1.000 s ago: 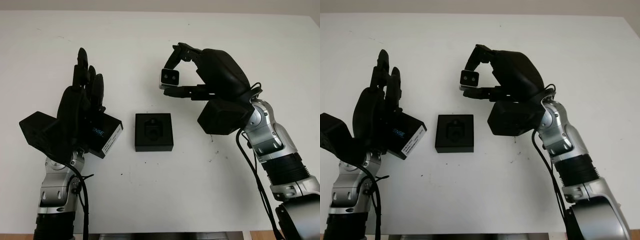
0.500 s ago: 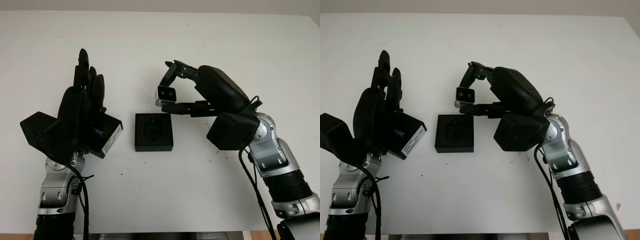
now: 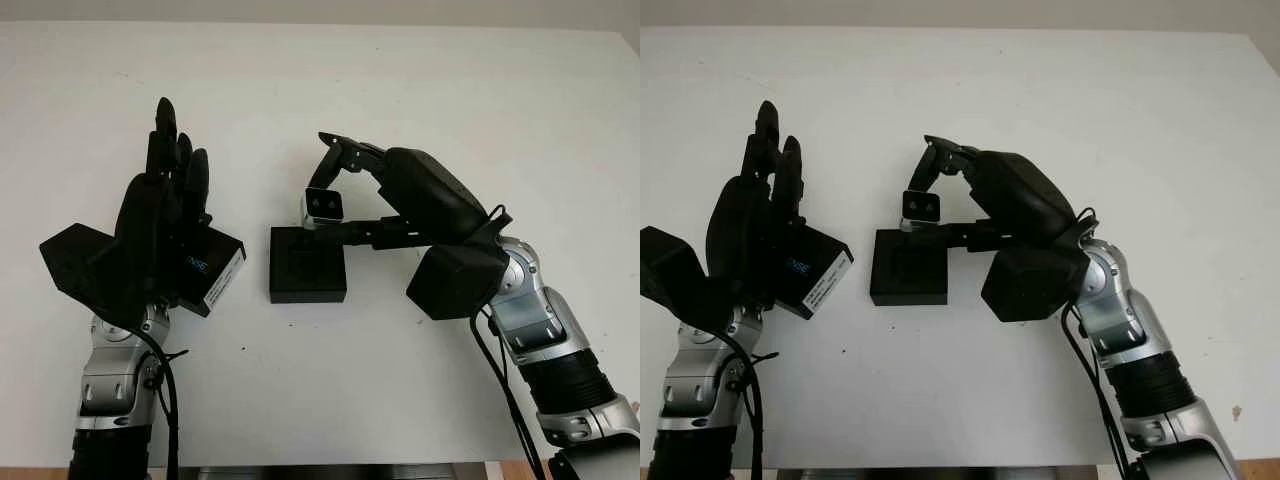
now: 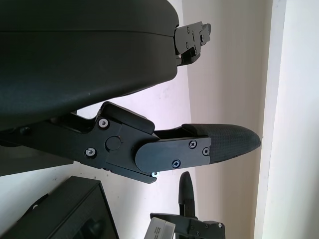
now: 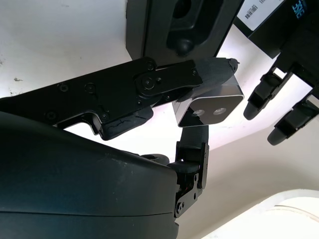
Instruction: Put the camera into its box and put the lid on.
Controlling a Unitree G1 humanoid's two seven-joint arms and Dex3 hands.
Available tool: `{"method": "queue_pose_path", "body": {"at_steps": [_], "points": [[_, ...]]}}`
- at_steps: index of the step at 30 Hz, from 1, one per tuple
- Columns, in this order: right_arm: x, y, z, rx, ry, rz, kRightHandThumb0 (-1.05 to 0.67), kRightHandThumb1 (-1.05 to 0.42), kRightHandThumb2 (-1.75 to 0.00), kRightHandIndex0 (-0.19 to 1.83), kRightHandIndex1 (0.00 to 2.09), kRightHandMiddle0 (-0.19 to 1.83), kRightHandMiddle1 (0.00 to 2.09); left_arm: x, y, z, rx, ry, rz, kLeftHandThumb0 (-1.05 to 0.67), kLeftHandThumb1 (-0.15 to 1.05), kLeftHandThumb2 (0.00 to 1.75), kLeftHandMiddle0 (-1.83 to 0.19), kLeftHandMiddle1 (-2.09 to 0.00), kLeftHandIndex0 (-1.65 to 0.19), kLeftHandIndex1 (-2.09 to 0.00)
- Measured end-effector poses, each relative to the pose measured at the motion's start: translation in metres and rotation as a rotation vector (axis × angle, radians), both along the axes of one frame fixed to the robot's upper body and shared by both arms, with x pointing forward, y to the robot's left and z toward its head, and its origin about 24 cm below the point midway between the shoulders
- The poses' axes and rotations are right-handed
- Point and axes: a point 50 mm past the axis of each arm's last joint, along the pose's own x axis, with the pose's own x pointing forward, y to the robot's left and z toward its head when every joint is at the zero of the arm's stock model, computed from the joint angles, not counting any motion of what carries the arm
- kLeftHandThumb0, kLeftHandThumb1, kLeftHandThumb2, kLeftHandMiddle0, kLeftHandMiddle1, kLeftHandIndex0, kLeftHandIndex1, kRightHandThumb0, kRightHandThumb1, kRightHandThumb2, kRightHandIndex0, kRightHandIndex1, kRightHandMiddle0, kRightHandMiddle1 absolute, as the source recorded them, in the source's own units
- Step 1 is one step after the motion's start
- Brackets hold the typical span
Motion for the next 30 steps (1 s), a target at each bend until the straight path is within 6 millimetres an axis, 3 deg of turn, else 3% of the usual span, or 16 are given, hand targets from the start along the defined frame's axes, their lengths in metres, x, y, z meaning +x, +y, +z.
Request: {"method": "queue_pose_path", "body": {"at_steps": [14, 21, 30], "points": [[-0.013, 0.010, -0.002, -0.047, -0.020, -0.062, -0.42, -1.05, -0.23, 0.26, 0.04, 0.27, 1.82, 0.000, 0.000, 0.000, -0.002, 0.000, 0.002, -0.83, 1.05, 0.52, 0.19, 0.00, 0.19, 0.00], [-0.021, 0.014, -0.005, -0.049, -0.018, -0.089, -0.40, -1.05, -0.20, 0.28, 0.06, 0.27, 1.73, 0.000, 0.000, 0.000, -0.004, -0.003, 0.003, -0.83, 1.05, 0.52, 0.19, 0.00, 0.19, 0.00], [-0.026, 0.019, -0.006, -0.020, -0.020, -0.087, -0.39, -1.05, -0.20, 0.29, 0.06, 0.27, 1.80, 0.000, 0.000, -0.001, -0.006, 0.001, 0.003, -0.84, 1.05, 0.52, 0.19, 0.00, 0.19, 0.00]]}}
